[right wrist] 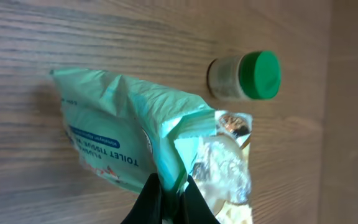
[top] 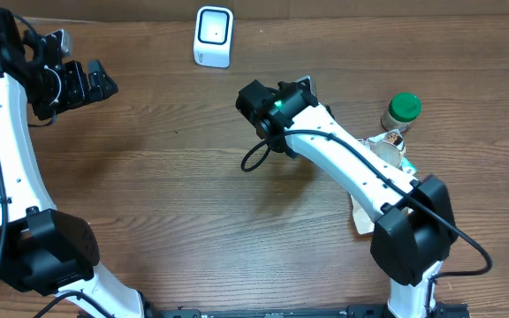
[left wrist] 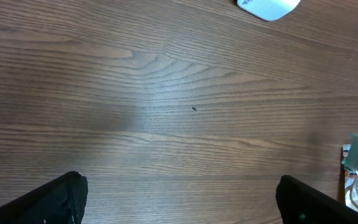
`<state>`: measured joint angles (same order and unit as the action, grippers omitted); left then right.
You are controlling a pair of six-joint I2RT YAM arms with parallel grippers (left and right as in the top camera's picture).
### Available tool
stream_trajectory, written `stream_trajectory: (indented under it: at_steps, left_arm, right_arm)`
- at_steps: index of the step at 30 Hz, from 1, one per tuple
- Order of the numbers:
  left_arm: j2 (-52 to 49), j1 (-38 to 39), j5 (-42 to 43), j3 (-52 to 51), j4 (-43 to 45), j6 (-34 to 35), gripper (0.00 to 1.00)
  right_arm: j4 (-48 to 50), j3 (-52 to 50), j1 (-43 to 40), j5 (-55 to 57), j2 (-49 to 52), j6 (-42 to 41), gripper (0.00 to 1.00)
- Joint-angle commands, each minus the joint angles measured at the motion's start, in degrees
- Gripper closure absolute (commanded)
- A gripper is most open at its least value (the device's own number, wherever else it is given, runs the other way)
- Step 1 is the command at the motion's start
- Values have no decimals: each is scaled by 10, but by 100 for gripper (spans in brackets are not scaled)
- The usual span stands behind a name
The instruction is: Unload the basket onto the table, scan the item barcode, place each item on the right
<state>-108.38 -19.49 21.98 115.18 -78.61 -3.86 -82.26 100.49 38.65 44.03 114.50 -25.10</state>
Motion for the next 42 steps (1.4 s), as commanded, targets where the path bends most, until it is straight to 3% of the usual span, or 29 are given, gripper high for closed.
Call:
stream_trajectory:
  at_steps: [1, 6, 12, 14, 16, 20, 21, 25, 31, 33, 35, 38, 42]
  left_arm:
    - [4, 4, -1, 6, 0, -11, 0]
    - [4, 4, -1, 6, 0, -11, 0]
    - [4, 4, -1, 6, 0, -11, 0]
    - [4, 4, -1, 6, 0, -11, 0]
    - [4, 4, -1, 6, 0, -11, 0]
    - [4, 4, -1, 6, 0, -11, 0]
    - [4, 4, -1, 6, 0, -11, 0]
    - [4, 4, -1, 6, 0, -11, 0]
    - [4, 4, -1, 6, 0, -11, 0]
    - [4, 4, -1, 6, 0, -11, 0]
    - [4, 4, -1, 6, 0, -11, 0]
    - [4, 4, -1, 6, 0, -11, 0]
    - [4, 4, -1, 6, 0, -11, 0]
  right_arm:
    - [0, 8, 3, 67, 49, 29, 96]
    - [-16, 8, 4, 98, 90, 29, 96]
    - [5, 7, 30, 9, 94, 79, 93]
    - [19, 7, 53, -43, 94, 122, 78]
    - [31, 7, 73, -66, 94, 141, 70]
    - [75, 7, 123, -150, 94, 179, 34]
    - [82, 7, 131, -173, 94, 189, 32]
    - [88, 22, 138, -241, 94, 189, 32]
    - [50, 116, 75, -304, 94, 159, 35]
    - [35, 157, 39, -342, 94, 159, 34]
    - [26, 184, -3, -362, 94, 161, 24]
    - [26, 188, -68, -373, 94, 186, 24]
    - [26, 173, -170, -477, 99, 245, 24]
